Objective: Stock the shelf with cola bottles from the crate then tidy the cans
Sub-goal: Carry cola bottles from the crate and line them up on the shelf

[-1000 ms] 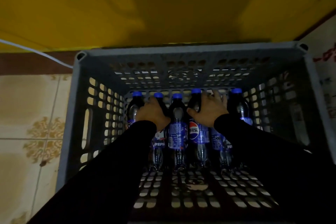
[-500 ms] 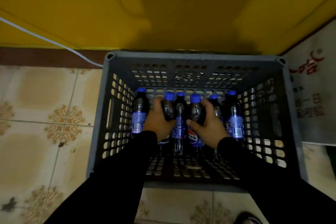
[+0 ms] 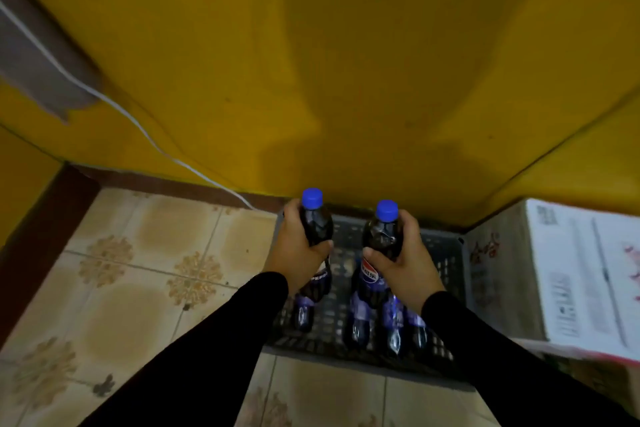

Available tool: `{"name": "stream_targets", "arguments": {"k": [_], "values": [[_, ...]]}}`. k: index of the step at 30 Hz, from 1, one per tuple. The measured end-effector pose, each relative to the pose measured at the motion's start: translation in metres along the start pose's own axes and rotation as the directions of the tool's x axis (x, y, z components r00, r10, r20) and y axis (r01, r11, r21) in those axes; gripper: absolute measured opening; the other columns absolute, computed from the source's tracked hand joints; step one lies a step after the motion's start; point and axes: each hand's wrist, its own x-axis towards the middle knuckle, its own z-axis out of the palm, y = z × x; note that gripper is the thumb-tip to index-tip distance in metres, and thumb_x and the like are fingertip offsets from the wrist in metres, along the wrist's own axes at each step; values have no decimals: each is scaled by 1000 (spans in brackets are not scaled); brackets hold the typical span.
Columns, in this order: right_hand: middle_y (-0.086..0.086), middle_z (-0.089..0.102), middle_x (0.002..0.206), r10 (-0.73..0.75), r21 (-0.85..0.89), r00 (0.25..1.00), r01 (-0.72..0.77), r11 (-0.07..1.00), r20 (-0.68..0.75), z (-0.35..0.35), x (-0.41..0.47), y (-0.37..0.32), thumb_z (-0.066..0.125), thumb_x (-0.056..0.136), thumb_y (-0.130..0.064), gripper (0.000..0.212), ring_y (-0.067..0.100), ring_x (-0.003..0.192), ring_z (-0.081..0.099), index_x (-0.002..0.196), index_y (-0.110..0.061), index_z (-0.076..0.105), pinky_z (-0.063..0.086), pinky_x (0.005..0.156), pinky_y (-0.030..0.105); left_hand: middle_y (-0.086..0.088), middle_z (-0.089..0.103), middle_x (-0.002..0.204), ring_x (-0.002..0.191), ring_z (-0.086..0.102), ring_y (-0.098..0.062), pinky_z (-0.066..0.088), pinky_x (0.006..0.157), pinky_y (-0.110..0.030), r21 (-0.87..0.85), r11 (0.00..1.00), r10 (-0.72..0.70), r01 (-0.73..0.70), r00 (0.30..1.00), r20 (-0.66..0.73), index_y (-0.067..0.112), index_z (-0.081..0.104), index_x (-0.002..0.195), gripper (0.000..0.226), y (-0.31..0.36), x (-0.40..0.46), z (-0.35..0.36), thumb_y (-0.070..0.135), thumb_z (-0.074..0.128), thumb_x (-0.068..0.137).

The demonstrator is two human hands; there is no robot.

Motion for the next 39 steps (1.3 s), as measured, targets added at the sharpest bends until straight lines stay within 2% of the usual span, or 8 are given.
{"name": "stream_targets", "arguments": {"k": [3, 9, 13, 19, 23, 28, 32, 39], "values": [[-11, 37, 146, -72, 6, 997, 72, 997, 2, -23, -15, -91, 68, 90, -27, 78, 10, 130, 43, 148, -36, 16, 38, 110, 37, 1, 52, 125, 114, 55, -21, 45, 96, -38, -52, 997, 62, -65, 997, -48, 40, 19, 133, 74, 76, -26, -55, 13, 70, 88], [-11, 45, 139, -234, 43, 972, 235, 971, -27, -67, -70, -278, 73, 86, -30, 80, 7, 126, 46, 146, -41, 21, 42, 109, 40, 3, 61, 113, 100, 59, -14, 47, 85, -30, -148, 974, 147, -170, 977, -155, 23, 27, 136, 75, 228, -106, -174, 11, 77, 81], [-31, 40, 119, -343, 126, 939, 343, 931, -19, -90, -119, -384, 72, 87, -21, 78, 1, 118, 42, 144, -39, 22, 42, 101, 30, 4, 64, 115, 104, 63, -13, 50, 85, -28, -163, 955, 209, -246, 954, -214, 21, 46, 123, 62, 300, -165, -246, 17, 84, 74], [-20, 50, 126, -489, 273, 872, 468, 840, 9, -119, -191, -502, 70, 86, -14, 78, -17, 100, 53, 149, -31, 27, 52, 78, 11, -5, 72, 108, 99, 69, -22, 55, 78, -31, -295, 867, 295, -402, 890, -347, 24, 56, 122, 58, 386, -277, -322, 3, 81, 74], [-22, 47, 125, -595, 336, 801, 546, 768, 58, -129, -257, -556, 66, 89, -16, 77, -19, 95, 53, 151, -30, 23, 52, 70, 9, -6, 72, 105, 92, 71, -21, 57, 72, -26, -318, 812, 288, -490, 809, -512, 21, 54, 123, 56, 418, -370, -340, -2, 76, 76], [-25, 55, 117, -704, 407, 697, 609, 681, 135, -125, -321, -592, 68, 88, -14, 74, -15, 95, 61, 149, -29, 30, 54, 70, 14, -11, 69, 115, 103, 69, -30, 56, 88, -46, -288, 795, 245, -534, 717, -653, 17, 50, 123, 59, 428, -473, -344, 1, 79, 74], [-18, 57, 125, -752, 446, 615, 618, 647, 238, -105, -376, -608, 74, 82, -23, 68, 3, 110, 61, 140, -34, 40, 55, 85, 29, -9, 69, 114, 102, 69, -27, 56, 86, -42, -230, 815, 196, -531, 627, -754, 14, 50, 126, 59, 426, -567, -332, 3, 78, 76], [-18, 58, 118, -796, 512, 380, 617, 597, 471, -29, -506, -629, 77, 80, -25, 65, 4, 107, 60, 135, -33, 45, 54, 87, 30, -7, 71, 110, 97, 71, -23, 57, 83, -37, -125, 893, 79, -433, 425, -902, 19, 51, 124, 57, 382, -754, -322, 7, 79, 76]]}}
